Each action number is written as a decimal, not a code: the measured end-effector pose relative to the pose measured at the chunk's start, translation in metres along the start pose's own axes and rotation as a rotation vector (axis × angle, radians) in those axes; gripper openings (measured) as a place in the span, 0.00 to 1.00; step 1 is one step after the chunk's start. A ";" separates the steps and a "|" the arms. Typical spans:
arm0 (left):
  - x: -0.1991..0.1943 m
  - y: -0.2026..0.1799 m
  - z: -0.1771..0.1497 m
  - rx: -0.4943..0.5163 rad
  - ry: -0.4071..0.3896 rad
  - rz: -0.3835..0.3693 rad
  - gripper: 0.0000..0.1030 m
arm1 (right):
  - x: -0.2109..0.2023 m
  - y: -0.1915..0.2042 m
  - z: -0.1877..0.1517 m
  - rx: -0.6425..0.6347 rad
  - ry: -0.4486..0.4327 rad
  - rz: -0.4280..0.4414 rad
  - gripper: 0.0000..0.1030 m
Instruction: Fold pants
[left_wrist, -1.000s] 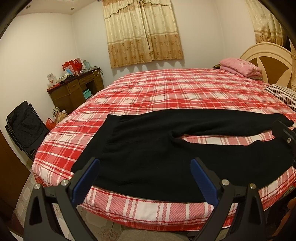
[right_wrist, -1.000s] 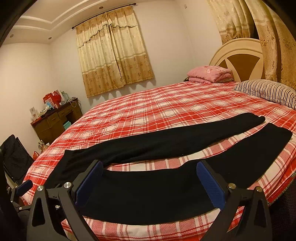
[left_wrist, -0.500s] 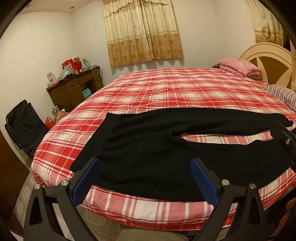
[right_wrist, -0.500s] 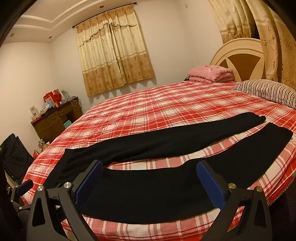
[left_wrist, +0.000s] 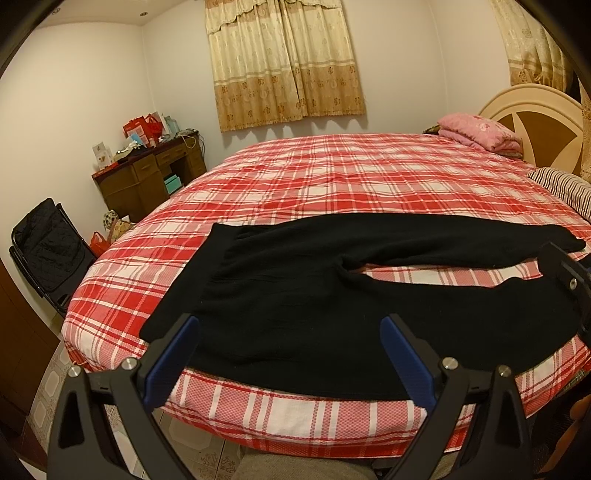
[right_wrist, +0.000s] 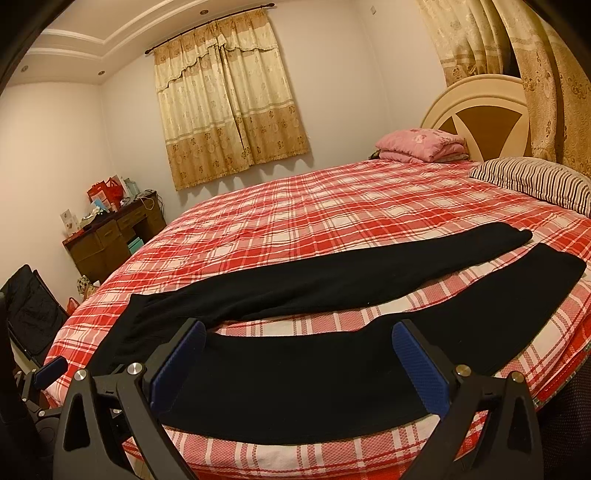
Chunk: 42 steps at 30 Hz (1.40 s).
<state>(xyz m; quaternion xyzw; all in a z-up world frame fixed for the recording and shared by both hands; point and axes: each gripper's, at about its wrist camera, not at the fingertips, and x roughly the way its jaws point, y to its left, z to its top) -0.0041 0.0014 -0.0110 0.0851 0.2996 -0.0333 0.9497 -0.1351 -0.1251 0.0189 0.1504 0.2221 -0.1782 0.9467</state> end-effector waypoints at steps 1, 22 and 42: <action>0.000 0.000 0.000 0.000 0.001 0.000 0.97 | 0.000 0.000 0.000 0.000 0.001 0.000 0.99; 0.020 0.001 -0.007 0.003 0.043 -0.004 0.97 | 0.017 -0.005 -0.008 -0.001 0.042 -0.015 0.99; 0.166 0.129 0.079 0.028 0.121 -0.096 0.87 | 0.093 -0.023 -0.028 -0.050 0.202 0.018 0.99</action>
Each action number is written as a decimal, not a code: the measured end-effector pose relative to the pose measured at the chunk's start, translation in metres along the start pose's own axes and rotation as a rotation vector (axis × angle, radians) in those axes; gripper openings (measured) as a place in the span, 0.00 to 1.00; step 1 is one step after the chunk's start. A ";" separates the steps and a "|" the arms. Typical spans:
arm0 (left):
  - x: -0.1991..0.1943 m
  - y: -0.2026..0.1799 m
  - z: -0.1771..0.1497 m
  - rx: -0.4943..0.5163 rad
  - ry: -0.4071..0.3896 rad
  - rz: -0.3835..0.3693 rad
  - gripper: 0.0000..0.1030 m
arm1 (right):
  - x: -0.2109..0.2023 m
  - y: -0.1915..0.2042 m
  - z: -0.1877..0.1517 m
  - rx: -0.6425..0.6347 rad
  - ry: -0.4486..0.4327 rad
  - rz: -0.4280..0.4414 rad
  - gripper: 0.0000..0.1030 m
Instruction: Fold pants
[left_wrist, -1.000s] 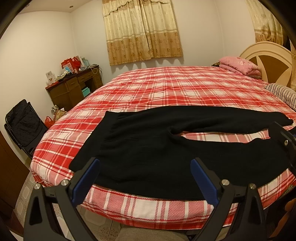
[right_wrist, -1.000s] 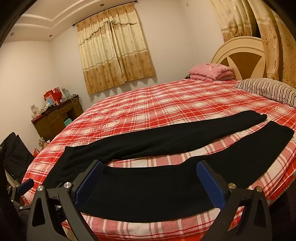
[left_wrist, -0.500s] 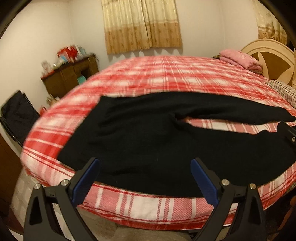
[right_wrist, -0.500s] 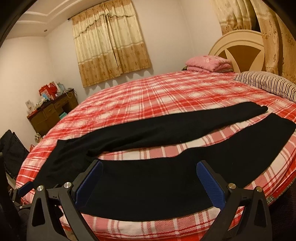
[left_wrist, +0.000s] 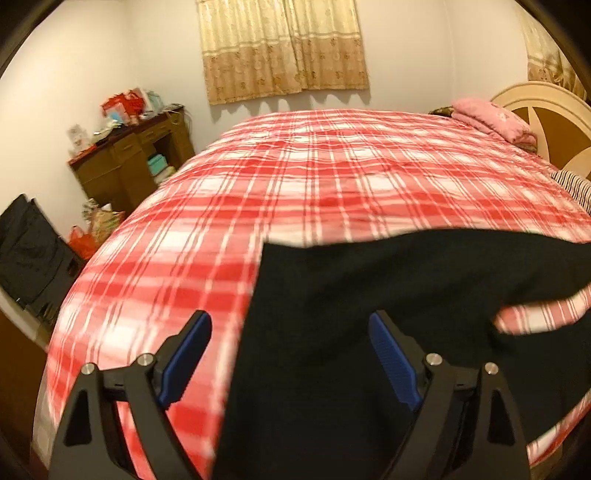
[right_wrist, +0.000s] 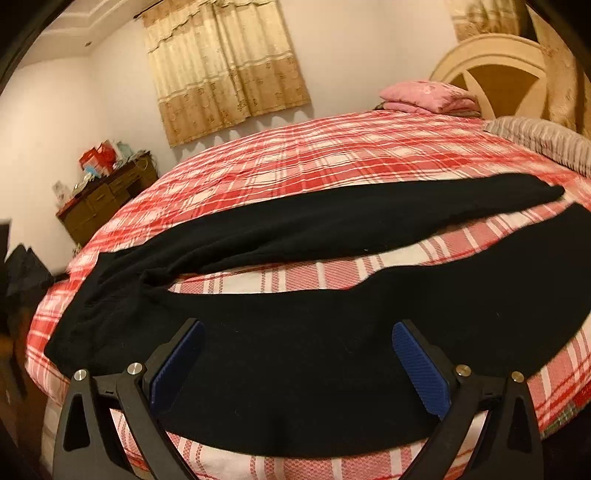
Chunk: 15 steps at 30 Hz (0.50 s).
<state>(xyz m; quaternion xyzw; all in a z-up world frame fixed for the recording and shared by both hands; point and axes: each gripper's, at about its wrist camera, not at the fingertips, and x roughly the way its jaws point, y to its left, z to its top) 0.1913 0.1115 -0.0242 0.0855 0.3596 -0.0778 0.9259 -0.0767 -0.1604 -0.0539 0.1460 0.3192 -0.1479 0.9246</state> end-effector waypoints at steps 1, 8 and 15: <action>0.016 0.007 0.012 0.000 0.015 -0.031 0.87 | 0.002 0.007 0.001 -0.034 -0.002 -0.002 0.99; 0.109 0.028 0.035 -0.066 0.205 -0.084 0.52 | 0.016 0.022 0.008 -0.119 0.022 -0.011 0.99; 0.131 0.023 0.033 -0.071 0.258 -0.135 0.51 | 0.044 0.013 0.036 -0.109 0.101 0.086 0.99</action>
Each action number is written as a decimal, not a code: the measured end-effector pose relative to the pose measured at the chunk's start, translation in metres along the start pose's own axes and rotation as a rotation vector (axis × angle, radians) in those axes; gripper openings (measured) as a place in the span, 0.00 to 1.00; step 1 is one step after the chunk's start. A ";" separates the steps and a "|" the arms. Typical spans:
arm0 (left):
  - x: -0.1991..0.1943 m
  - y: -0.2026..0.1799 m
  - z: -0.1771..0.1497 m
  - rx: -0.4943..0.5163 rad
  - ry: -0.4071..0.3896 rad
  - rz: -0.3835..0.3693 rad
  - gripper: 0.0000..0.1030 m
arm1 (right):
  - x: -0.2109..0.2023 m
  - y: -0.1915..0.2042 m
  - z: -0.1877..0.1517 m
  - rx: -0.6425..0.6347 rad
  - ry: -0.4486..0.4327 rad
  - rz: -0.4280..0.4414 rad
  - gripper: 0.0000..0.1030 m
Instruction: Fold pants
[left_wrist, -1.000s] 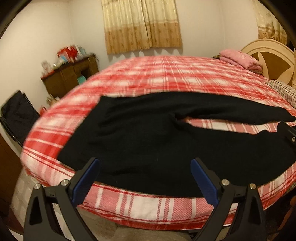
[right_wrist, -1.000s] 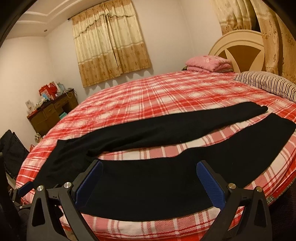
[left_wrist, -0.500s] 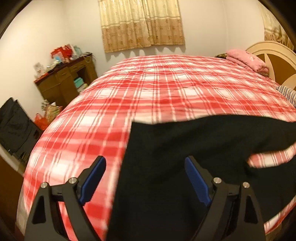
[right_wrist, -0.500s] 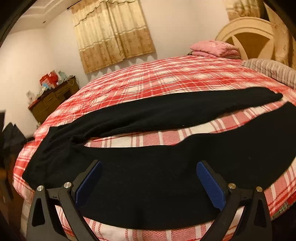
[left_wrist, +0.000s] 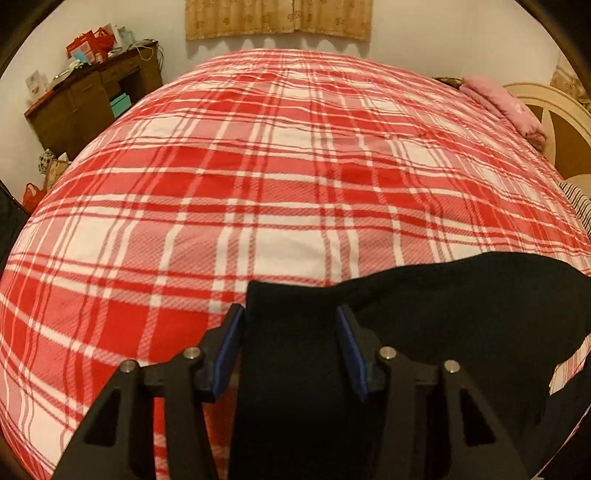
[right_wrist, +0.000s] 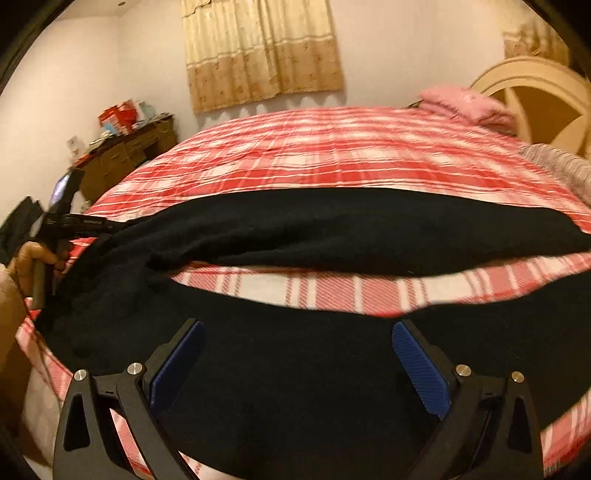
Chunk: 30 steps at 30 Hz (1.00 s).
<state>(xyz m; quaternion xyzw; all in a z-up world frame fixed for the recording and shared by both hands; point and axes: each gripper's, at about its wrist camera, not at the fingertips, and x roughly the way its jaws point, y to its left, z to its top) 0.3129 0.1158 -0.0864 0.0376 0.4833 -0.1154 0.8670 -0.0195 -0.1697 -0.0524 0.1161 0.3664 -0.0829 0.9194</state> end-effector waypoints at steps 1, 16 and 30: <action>0.001 -0.001 0.001 0.000 0.005 0.005 0.50 | 0.004 -0.005 0.013 -0.009 0.003 0.010 0.99; 0.005 0.003 0.005 -0.017 -0.032 -0.034 0.36 | 0.179 -0.058 0.152 -0.318 0.248 -0.023 0.92; -0.011 -0.002 0.012 -0.078 -0.120 -0.043 0.16 | 0.144 -0.039 0.154 -0.358 0.233 0.089 0.05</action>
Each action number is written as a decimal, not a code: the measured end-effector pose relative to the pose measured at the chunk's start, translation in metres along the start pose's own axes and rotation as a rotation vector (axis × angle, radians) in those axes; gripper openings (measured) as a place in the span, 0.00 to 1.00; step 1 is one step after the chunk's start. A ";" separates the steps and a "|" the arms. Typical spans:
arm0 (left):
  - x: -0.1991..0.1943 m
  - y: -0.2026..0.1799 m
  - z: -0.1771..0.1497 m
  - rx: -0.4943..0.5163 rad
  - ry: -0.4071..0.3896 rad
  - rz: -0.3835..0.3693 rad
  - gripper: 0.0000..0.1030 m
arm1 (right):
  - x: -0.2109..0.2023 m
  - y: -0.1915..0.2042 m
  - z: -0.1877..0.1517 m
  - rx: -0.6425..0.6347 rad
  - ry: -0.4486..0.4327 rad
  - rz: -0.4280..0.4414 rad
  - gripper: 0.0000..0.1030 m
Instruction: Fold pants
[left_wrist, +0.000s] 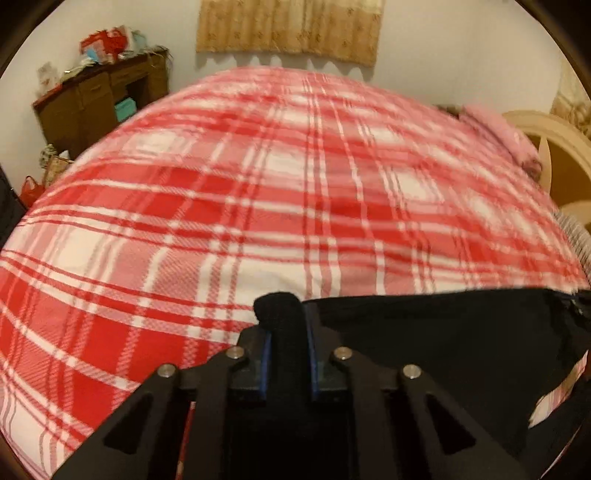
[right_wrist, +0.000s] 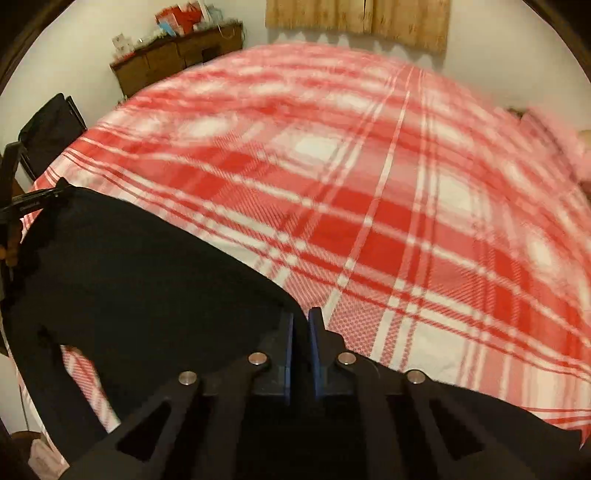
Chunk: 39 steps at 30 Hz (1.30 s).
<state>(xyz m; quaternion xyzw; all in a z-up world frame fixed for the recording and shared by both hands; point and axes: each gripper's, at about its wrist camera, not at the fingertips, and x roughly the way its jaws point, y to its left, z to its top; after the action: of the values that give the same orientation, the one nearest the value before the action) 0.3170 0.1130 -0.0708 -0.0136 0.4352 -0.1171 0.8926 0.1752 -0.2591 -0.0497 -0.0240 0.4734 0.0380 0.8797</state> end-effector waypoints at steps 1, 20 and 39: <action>-0.010 0.002 0.001 -0.017 -0.027 -0.011 0.16 | -0.012 0.003 0.000 0.005 -0.031 0.000 0.05; -0.155 0.023 -0.133 0.048 -0.293 -0.022 0.16 | -0.148 0.162 -0.189 -0.294 -0.236 -0.031 0.05; -0.172 0.064 -0.206 0.029 -0.267 0.126 0.95 | -0.098 0.184 -0.256 -0.367 -0.131 -0.098 0.09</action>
<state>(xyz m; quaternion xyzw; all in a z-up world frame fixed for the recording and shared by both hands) 0.0666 0.2292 -0.0735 0.0109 0.3110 -0.0643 0.9482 -0.1081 -0.0997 -0.1103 -0.2046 0.3985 0.0824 0.8903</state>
